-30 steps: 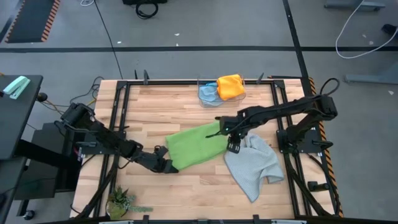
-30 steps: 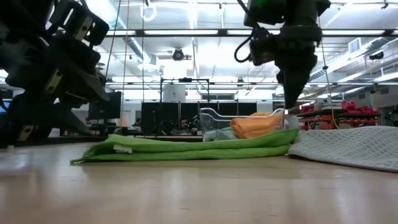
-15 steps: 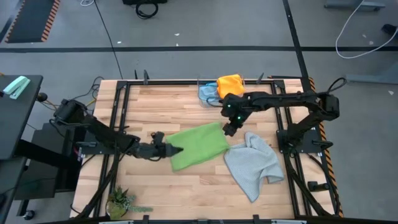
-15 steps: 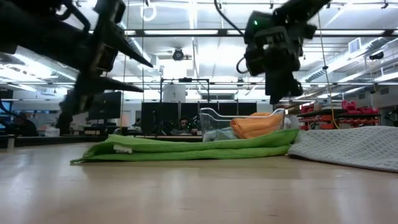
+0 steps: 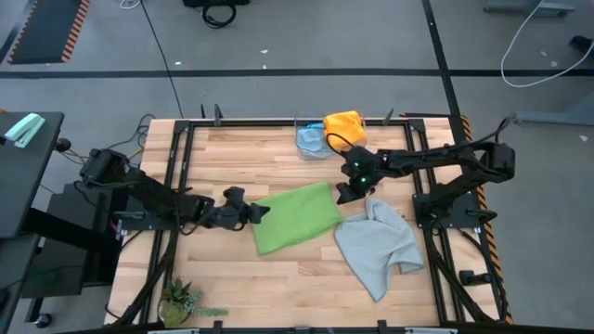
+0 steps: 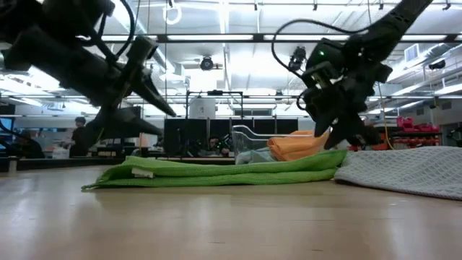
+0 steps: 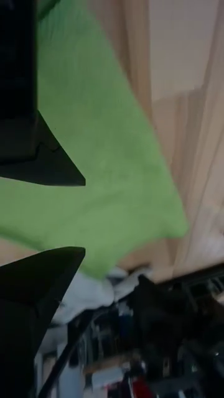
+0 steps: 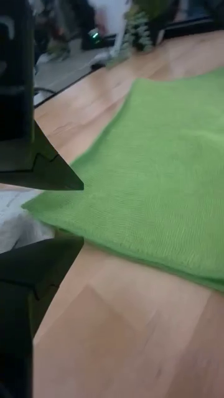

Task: Fold microfiber towels
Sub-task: Fold the green microfiber cloth

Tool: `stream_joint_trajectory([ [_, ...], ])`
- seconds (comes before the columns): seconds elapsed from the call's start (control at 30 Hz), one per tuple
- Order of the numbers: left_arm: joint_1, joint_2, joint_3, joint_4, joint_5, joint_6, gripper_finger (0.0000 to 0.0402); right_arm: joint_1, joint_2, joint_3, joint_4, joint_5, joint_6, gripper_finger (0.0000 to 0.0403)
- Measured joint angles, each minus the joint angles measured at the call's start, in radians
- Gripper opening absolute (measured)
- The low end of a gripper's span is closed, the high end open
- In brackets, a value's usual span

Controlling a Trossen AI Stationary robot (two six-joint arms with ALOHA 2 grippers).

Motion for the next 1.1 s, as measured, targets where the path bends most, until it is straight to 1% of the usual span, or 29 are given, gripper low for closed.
stream_joint_trajectory([
  [0.17, 0.008, 0.000, 0.000, -0.033, 0.000, 0.005, 0.0175, -0.007, 0.002, -0.068, 0.159, -0.006, 0.113, 0.0137],
  [0.33, 0.008, 0.000, 0.000, -0.073, 0.001, 0.003, 0.0165, -0.009, 0.002, -0.123, 0.177, -0.006, 0.182, 0.0137],
  [0.47, 0.008, 0.000, 0.000, -0.072, 0.001, 0.003, 0.0157, -0.015, 0.002, -0.152, 0.244, 0.049, 0.238, 0.0137],
  [0.63, 0.008, 0.000, 0.000, -0.070, 0.001, 0.021, 0.0151, -0.013, 0.002, -0.153, 0.284, 0.081, 0.258, 0.0137],
  [0.8, 0.008, 0.000, 0.000, -0.070, 0.001, 0.031, 0.0153, -0.013, 0.002, -0.153, 0.285, 0.172, 0.280, 0.0137],
  [0.97, 0.008, 0.000, 0.000, -0.070, 0.001, 0.052, 0.0147, -0.012, 0.020, -0.152, 0.286, 0.180, 0.283, 0.0137],
  [1.1, 0.006, 0.000, 0.000, -0.070, 0.001, 0.052, 0.0144, 0.008, 0.079, -0.152, 0.332, 0.181, 0.302, 0.0137],
])
